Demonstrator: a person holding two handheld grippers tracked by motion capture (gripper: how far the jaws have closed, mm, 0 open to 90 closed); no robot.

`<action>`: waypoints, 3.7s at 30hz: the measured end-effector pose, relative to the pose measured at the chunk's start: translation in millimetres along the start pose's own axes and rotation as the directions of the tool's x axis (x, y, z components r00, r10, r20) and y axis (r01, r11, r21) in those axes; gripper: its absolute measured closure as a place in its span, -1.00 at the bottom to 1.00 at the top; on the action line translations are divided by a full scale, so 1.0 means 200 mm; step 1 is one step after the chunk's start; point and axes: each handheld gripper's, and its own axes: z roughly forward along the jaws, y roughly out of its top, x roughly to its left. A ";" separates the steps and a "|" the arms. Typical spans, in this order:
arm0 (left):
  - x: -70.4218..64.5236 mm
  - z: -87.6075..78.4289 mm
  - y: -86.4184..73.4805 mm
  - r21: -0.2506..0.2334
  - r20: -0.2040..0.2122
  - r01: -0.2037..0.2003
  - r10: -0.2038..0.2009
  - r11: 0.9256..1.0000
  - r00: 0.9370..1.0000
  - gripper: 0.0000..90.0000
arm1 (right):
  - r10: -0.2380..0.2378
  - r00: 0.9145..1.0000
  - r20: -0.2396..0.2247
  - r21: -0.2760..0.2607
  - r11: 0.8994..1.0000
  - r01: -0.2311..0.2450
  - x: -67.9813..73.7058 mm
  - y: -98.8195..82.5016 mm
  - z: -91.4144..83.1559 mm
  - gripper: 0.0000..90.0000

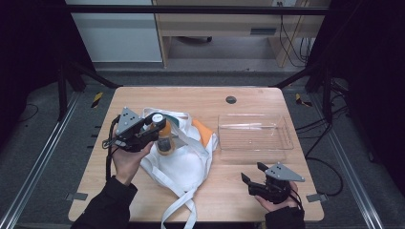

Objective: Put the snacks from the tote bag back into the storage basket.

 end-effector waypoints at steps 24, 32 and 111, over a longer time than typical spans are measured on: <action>-0.17 0.05 0.14 -0.042 0.055 -0.006 0.008 0.999 0.998 0.30 | -0.013 1.000 0.009 -0.007 1.000 0.013 0.00 -0.01 0.00 -0.40; -0.22 0.08 0.17 -0.045 0.073 -0.023 0.027 0.999 0.997 0.30 | -0.015 1.000 0.010 -0.016 1.000 0.015 0.00 -0.01 0.00 -0.41; -0.61 0.57 0.34 -0.050 0.159 -0.041 0.049 0.998 0.986 0.30 | -0.009 1.000 0.002 -0.022 1.000 0.009 -0.01 -0.03 0.01 -0.49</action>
